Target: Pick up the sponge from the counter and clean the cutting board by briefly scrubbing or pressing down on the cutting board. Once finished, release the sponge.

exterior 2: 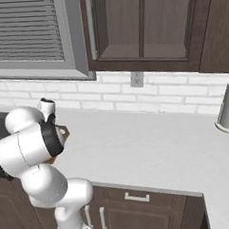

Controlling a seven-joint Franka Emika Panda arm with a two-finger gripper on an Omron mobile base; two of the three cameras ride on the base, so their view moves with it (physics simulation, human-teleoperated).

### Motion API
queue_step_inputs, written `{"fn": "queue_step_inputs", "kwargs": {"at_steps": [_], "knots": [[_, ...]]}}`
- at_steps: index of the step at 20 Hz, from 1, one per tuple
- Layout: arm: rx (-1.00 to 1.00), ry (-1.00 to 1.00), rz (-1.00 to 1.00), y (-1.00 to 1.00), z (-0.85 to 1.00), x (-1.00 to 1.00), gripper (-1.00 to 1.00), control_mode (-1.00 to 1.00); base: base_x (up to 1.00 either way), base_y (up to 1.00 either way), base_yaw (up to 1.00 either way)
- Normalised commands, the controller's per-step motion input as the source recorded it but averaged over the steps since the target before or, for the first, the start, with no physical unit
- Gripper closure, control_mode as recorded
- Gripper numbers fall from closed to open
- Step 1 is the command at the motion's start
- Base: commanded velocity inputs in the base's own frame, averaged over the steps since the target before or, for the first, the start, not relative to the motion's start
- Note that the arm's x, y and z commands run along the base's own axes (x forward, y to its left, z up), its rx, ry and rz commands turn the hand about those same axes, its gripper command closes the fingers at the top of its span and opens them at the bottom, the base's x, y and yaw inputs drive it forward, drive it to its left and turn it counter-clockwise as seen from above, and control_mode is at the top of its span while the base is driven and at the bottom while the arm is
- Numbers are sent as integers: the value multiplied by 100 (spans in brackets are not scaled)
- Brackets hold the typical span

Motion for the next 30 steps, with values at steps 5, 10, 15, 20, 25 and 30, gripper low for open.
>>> {"fn": "queue_step_inputs", "kwargs": {"at_steps": [5, 10, 15, 20, 25, 30], "knots": [[0, 1, 1, 11, -21, 0, 100, -100, 0, 0, 0], [-10, -6, 0, 0, -41, -2, 100, -100, 0, 0, 0], [-9, -7, 0, -3, -28, -3, 100, -100, 0, 0, 0], [-2, -6, 0, -15, -8, 0, 100, -100, 0, 0, 0], [0, -1, 0, -32, 0, 2, 100, -100, 0, 0, 0], [1, 0, 0, -32, 0, 11, 100, -100, 0, 0, 0]]}}
